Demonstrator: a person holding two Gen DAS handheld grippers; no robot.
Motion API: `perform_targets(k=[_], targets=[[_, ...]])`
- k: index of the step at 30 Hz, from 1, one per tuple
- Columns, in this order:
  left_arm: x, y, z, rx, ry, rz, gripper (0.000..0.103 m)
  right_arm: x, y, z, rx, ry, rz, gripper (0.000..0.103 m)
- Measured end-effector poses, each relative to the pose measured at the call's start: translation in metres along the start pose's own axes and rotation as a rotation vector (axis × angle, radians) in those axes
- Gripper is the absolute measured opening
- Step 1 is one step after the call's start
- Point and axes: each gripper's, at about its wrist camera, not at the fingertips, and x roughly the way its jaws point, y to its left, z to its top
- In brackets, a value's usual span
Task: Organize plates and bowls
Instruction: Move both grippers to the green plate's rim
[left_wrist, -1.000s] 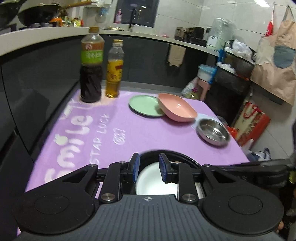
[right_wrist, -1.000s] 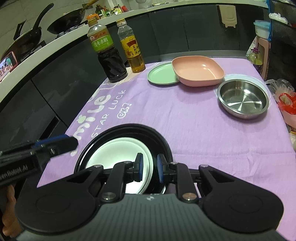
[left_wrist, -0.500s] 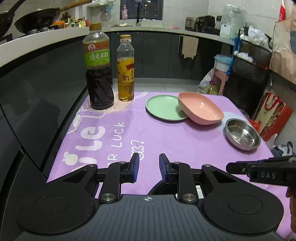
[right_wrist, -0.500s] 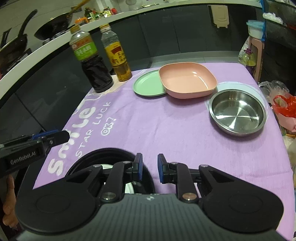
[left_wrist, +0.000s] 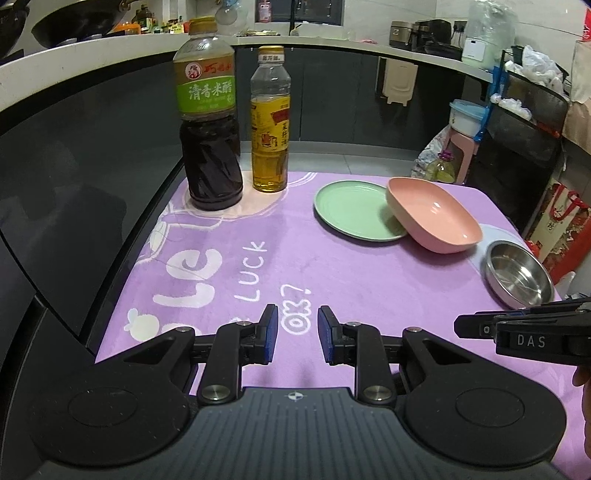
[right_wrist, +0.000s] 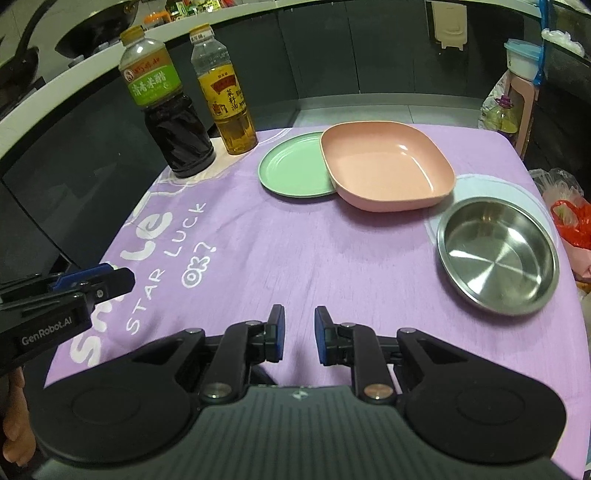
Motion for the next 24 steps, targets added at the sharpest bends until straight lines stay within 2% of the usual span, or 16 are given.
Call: perform_targets(k=[5,7,13,19,24], targets=[[0.021,0.008,0.011,-0.017,-0.033,-0.034,0.022,0.018,-0.001,0.013,-0.006,0.022,-0.019,0.016],[0.033,0.011,0.018,-0.027,-0.046,-0.024,0.022,0.025,-0.001,0.018,-0.011,0.03,-0.025,0.016],[0.075,0.018,0.039,-0.092,-0.016,-0.053,0.022,0.051,-0.007,0.043,-0.018,0.035,-0.051,0.016],[0.119,0.018,0.058,-0.122,0.04,-0.046,0.022,0.082,-0.018,0.063,0.001,0.057,-0.068,0.016],[0.142,0.02,0.073,-0.19,0.005,-0.068,0.022,0.097,-0.028,0.074,0.031,0.045,-0.072,0.016]])
